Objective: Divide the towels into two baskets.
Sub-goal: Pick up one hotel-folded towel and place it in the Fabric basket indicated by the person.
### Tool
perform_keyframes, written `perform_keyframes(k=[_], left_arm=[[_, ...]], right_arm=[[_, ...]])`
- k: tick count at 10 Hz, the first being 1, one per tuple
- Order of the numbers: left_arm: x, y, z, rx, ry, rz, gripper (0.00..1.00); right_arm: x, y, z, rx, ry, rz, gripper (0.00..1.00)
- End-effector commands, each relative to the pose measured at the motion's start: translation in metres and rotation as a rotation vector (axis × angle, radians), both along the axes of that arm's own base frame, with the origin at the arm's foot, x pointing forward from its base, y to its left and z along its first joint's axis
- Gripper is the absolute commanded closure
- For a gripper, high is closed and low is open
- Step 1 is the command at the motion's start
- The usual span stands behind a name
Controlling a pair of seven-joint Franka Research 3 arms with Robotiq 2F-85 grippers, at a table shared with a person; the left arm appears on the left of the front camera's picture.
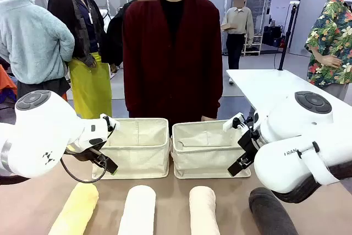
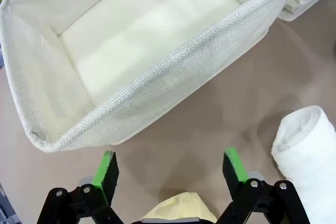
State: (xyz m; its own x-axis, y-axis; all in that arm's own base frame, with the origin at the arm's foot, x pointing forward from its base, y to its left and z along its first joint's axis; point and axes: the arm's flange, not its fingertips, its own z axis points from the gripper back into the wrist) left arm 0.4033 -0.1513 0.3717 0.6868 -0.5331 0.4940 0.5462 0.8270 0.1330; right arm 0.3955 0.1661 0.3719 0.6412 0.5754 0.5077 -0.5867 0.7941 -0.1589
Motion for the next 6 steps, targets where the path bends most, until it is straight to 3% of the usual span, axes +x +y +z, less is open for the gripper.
perform_keyframes(k=[1,6], left_arm=[[-0.0001,-0.0002,0.0,0.0,0.0,0.0,0.0],[-0.0001,-0.0002,0.0,0.0,0.0,0.0,0.0]], right_arm=[[0.0,0.0,0.0,0.0,0.0,0.0,0.0],[0.0,0.0,0.0,0.0,0.0,0.0,0.0]])
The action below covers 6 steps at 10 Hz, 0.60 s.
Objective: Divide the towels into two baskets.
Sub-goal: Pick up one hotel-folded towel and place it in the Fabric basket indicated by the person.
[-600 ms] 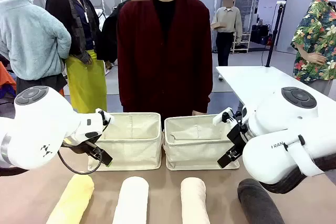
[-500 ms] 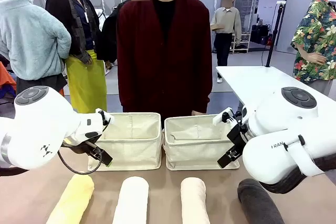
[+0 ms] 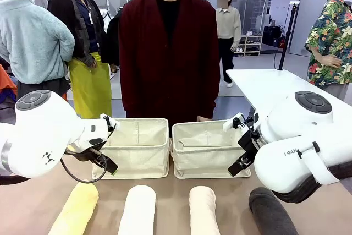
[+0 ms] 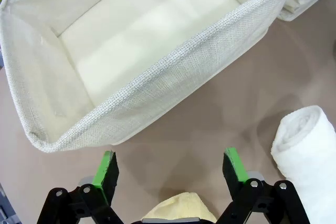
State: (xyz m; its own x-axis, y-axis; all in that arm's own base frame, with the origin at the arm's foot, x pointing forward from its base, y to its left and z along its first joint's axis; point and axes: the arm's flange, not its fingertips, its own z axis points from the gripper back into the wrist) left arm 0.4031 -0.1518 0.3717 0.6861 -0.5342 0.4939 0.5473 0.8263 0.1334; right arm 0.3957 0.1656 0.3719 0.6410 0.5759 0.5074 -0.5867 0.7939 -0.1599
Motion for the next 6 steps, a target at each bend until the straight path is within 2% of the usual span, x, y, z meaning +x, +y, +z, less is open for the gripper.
perform_keyframes(k=[1,3,4,6], left_arm=[[0.0,0.0,0.0,0.0,0.0,0.001,0.0],[0.0,0.0,0.0,0.0,0.0,0.0,0.0],[0.001,-0.001,0.018,0.06,-0.063,0.031,0.0],[0.002,0.005,0.057,-0.056,0.076,0.028,0.0]], right_arm=[[0.0,0.001,0.0,0.001,0.0,0.0,0.0],[0.0,0.001,0.0,0.001,0.0,0.0,0.0],[0.0,0.0,0.0,0.0,0.0,0.0,0.0],[-0.005,-0.003,0.035,0.069,0.12,0.028,0.0]])
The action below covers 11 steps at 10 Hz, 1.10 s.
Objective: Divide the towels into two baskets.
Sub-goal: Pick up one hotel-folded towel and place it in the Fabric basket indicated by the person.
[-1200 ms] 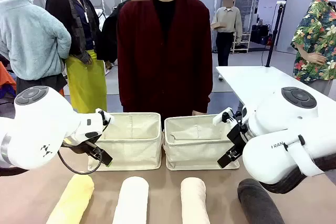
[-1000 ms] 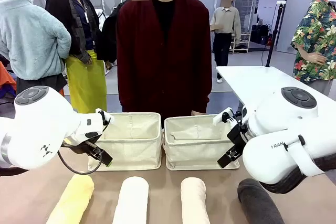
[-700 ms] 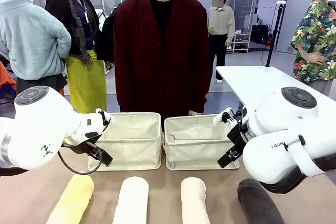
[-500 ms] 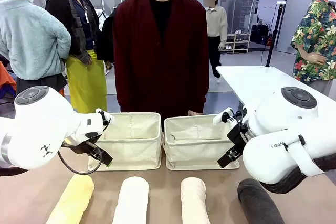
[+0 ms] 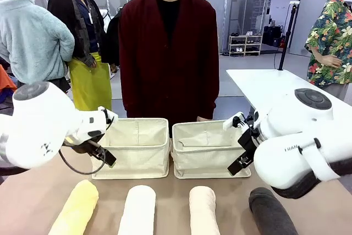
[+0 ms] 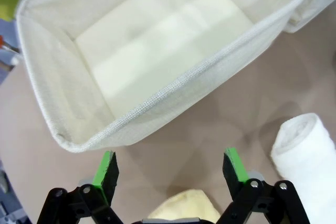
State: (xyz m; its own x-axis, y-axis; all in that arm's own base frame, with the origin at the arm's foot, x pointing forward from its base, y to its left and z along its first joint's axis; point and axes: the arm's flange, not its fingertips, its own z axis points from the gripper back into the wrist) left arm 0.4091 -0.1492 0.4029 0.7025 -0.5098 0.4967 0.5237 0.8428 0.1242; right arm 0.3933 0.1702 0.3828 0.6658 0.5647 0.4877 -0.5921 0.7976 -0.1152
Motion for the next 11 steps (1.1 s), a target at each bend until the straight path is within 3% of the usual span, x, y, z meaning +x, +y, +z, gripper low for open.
perform_keyframes(k=[1,2,4,6,8,11], left_arm=[[-0.006,0.014,0.045,-0.117,0.15,-0.035,0.0],[-0.007,0.03,0.058,-0.223,0.246,-0.1,0.0],[-0.006,0.073,0.074,-0.4,0.354,-0.136,0.0],[-0.012,0.127,0.083,-0.629,0.446,-0.25,0.0],[-0.015,0.196,0.082,-0.854,0.405,-0.263,0.0],[-0.037,0.313,0.07,-1.078,0.254,-0.227,0.0]], right_arm=[[-0.002,-0.015,0.041,0.094,0.133,0.023,0.0],[-0.004,-0.025,0.055,0.172,0.195,0.054,0.0],[-0.003,-0.059,0.077,0.38,0.322,0.102,0.0],[-0.009,-0.121,0.096,0.693,0.436,0.172,0.0],[-0.025,-0.197,0.104,0.952,0.497,0.201,0.0],[-0.055,-0.331,0.104,1.276,0.428,0.081,0.0]])
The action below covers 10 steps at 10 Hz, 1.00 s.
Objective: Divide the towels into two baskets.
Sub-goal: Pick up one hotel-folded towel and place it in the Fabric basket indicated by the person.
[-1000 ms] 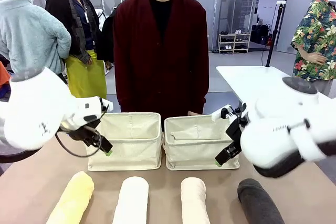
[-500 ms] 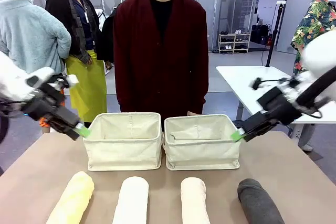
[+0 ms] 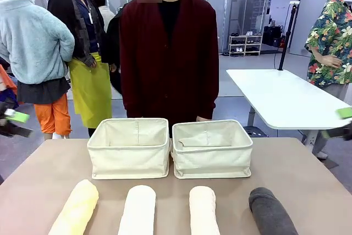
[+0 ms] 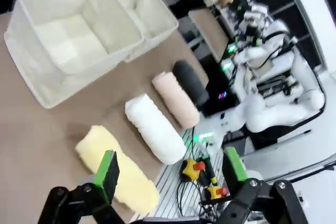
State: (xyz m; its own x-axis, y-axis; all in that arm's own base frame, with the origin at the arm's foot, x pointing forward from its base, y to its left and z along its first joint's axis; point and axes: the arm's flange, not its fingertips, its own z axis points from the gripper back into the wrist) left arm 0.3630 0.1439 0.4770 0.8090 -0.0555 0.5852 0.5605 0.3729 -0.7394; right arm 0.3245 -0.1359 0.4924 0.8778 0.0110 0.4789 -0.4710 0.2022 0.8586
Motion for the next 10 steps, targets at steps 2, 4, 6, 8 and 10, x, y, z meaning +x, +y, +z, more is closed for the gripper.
perform_keyframes(k=[2,4,6,8,10], left_arm=[[-0.008,0.081,-0.014,-0.168,-0.062,0.106,0.0],[-0.011,0.107,-0.023,-0.211,-0.04,0.186,0.0],[-0.002,0.096,-0.021,-0.203,-0.036,0.204,0.0],[-0.021,0.112,-0.03,-0.201,-0.028,0.207,0.0],[-0.021,0.112,-0.03,-0.201,-0.028,0.207,0.0]], right_arm=[[-0.003,-0.081,-0.019,0.129,0.046,-0.169,0.0],[-0.009,-0.114,-0.028,0.154,0.079,-0.258,0.0],[-0.003,-0.111,-0.028,0.088,0.068,-0.269,0.0],[-0.015,-0.124,-0.036,0.159,0.107,-0.277,0.0],[-0.015,-0.124,-0.036,0.159,0.107,-0.277,0.0]])
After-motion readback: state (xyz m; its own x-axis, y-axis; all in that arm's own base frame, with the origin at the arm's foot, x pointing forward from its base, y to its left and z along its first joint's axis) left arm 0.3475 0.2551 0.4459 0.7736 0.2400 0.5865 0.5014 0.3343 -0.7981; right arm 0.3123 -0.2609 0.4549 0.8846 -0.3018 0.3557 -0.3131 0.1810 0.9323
